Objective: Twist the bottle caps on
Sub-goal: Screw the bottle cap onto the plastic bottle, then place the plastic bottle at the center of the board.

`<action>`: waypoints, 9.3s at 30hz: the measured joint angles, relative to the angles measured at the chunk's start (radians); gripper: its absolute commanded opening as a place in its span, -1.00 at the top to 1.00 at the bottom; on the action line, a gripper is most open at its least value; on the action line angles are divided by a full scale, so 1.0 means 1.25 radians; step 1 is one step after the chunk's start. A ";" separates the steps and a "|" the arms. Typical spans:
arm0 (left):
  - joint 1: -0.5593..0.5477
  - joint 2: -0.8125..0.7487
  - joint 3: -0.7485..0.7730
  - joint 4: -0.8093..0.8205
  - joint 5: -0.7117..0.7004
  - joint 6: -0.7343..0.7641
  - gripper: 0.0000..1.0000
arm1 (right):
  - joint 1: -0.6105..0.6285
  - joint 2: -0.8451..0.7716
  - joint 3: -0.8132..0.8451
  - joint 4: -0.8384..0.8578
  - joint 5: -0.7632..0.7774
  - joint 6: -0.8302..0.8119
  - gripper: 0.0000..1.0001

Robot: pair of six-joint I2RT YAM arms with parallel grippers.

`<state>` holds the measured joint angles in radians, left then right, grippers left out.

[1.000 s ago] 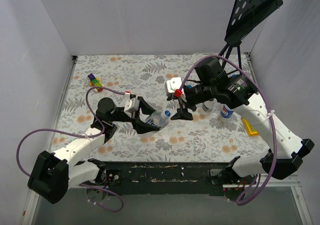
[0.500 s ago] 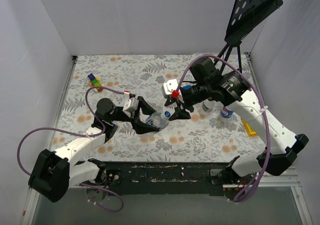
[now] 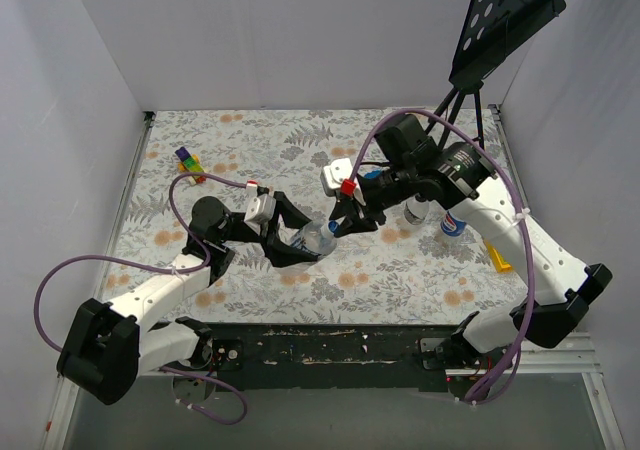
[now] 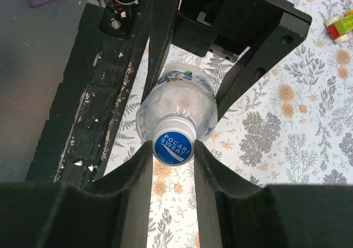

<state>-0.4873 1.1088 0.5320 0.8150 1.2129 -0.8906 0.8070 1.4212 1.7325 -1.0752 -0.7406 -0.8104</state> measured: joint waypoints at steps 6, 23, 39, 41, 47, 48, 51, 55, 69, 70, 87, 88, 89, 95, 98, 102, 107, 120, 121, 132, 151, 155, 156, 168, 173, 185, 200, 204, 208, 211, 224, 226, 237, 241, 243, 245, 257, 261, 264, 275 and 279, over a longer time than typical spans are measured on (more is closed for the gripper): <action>0.001 -0.005 -0.007 -0.004 -0.017 0.017 1.00 | 0.001 0.009 0.005 0.001 0.007 0.027 0.59; -0.168 -0.222 -0.152 -0.143 -0.569 0.388 1.00 | 0.042 -0.142 -0.262 0.364 0.324 0.723 0.97; -0.255 -0.210 -0.111 -0.221 -0.808 0.566 1.00 | 0.095 -0.129 -0.189 0.316 0.518 0.865 -0.52; -0.202 -0.181 -0.063 -0.248 -0.731 0.509 1.00 | 0.096 -0.132 -0.128 0.287 0.512 0.797 -0.57; -0.083 -0.103 -0.006 -0.264 -0.474 0.340 1.00 | 0.099 -0.170 -0.074 0.200 0.490 0.598 -0.49; -0.076 -0.089 -0.001 -0.269 -0.429 0.316 1.00 | 0.099 -0.173 -0.075 0.182 0.482 0.566 -0.47; -0.062 -0.052 0.015 -0.270 -0.299 0.247 1.00 | 0.098 -0.175 -0.080 0.143 0.440 0.468 -0.40; -0.051 -0.019 0.027 -0.243 -0.160 0.168 1.00 | 0.099 -0.190 -0.107 0.112 0.368 0.351 -0.35; -0.046 0.016 0.032 -0.142 0.026 0.033 1.00 | 0.099 -0.154 -0.113 0.073 0.202 0.177 -0.15; -0.046 0.016 0.032 -0.140 0.029 0.030 1.00 | 0.099 -0.149 -0.113 0.071 0.199 0.172 -0.16; -0.046 0.016 0.032 -0.119 0.048 0.015 1.00 | 0.099 -0.109 -0.113 0.065 0.182 0.142 0.23; -0.046 0.016 0.032 -0.119 0.048 0.015 1.00 | 0.099 -0.105 -0.113 0.065 0.180 0.143 0.32; -0.046 0.016 0.032 -0.121 0.049 0.016 1.00 | 0.099 -0.103 -0.113 0.064 0.177 0.143 0.42; -0.042 0.013 0.031 -0.156 0.044 0.047 1.00 | 0.097 -0.087 -0.108 0.063 0.180 0.173 0.85; -0.042 -0.009 0.022 -0.185 0.002 0.086 1.00 | 0.093 -0.083 -0.112 0.075 0.197 0.222 0.89; -0.043 -0.069 -0.022 -0.205 -0.119 0.157 1.00 | 0.088 -0.085 -0.143 0.139 0.251 0.353 0.89; -0.102 -0.156 -0.096 -0.279 -0.396 0.344 1.00 | 0.084 -0.085 -0.242 0.280 0.372 0.631 0.88; -0.270 -0.245 -0.204 -0.256 -0.895 0.712 1.00 | 0.083 -0.084 -0.367 0.471 0.494 1.067 -0.01; -0.272 -0.245 -0.200 -0.255 -0.902 0.715 1.00 | 0.084 -0.084 -0.359 0.467 0.499 1.068 -0.20; -0.139 -0.168 -0.016 -0.354 -0.682 0.515 1.00 | 0.088 -0.144 -0.167 0.324 0.499 0.745 -0.60; -0.045 0.004 0.060 -0.303 -0.008 0.156 1.00 | 0.088 -0.150 -0.161 0.121 0.194 0.177 -0.27; -0.044 0.009 0.060 -0.292 0.026 0.139 1.00 | 0.088 -0.125 -0.161 0.106 0.169 0.158 -0.19; -0.044 0.009 0.060 -0.291 0.029 0.137 1.00 | 0.088 -0.123 -0.161 0.106 0.167 0.156 -0.17; -0.044 0.009 0.060 -0.287 0.049 0.128 1.00 | 0.088 -0.098 -0.126 0.103 0.146 0.137 -0.02; -0.044 0.009 0.060 -0.287 0.051 0.128 1.00 | 0.088 -0.081 -0.126 0.101 0.140 0.135 0.27; -0.045 -0.035 0.043 -0.327 -0.065 0.218 1.00 | 0.077 -0.063 -0.114 0.115 0.192 0.260 0.97; -0.315 -0.204 -0.167 -0.302 -0.866 0.608 1.00 | 0.077 -0.105 -0.370 0.411 0.479 0.954 0.97; -0.350 -0.203 -0.170 -0.287 -0.967 0.683 1.00 | 0.078 -0.117 -0.389 0.453 0.506 1.014 0.23; -0.347 -0.199 -0.141 -0.284 -0.964 0.676 1.00 | 0.080 -0.122 -0.348 0.439 0.512 0.970 -0.43; -0.308 -0.184 -0.090 -0.308 -0.894 0.623 1.00 | 0.083 -0.126 -0.278 0.403 0.512 0.870 -0.55; -0.074 -0.005 0.044 -0.299 -0.182 0.239 1.00 | 0.084 -0.248 -0.164 0.226 0.301 0.343 -0.46; -0.072 -0.001 0.044 -0.288 -0.121 0.208 1.00 | 0.084 -0.248 -0.164 0.197 0.267 0.288 -0.44; -0.072 0.015 0.052 -0.266 0.019 0.146 1.00 | 0.084 -0.161 -0.162 0.113 0.167 0.137 -0.22; -0.072 0.015 0.053 -0.266 0.030 0.142 1.00 | 0.084 -0.127 -0.162 0.106 0.154 0.118 -0.17; -0.072 0.015 0.053 -0.266 0.033 0.141 1.00 | 0.084 -0.117 -0.162 0.105 0.148 0.113 -0.13; -0.072 0.015 0.053 -0.266 0.036 0.140 1.00 | 0.084 -0.114 -0.162 0.105 0.143 0.108 -0.03; -0.068 0.013 0.054 -0.295 0.027 0.161 1.00 | 0.083 -0.091 -0.159 0.101 0.122 0.119 0.97; -0.068 -0.008 0.052 -0.330 -0.027 0.204 1.00 | 0.081 -0.089 -0.161 0.120 0.156 0.187 0.97; -0.069 -0.043 0.038 -0.352 -0.122 0.253 1.00 | 0.077 -0.090 -0.172 0.159 0.206 0.274 0.97; -0.180 -0.135 -0.045 -0.387 -0.535 0.441 1.00 | 0.073 -0.068 -0.233 0.260 0.392 0.610 0.97; -0.225 -0.151 -0.059 -0.381 -0.663 0.501 1.00 | 0.074 -0.064 -0.240 0.284 0.439 0.702 0.97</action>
<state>-0.7685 0.9199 0.4583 0.3382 0.3847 -0.2642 0.8989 1.3407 1.4319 -0.7208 -0.1917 0.0666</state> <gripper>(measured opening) 0.605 0.384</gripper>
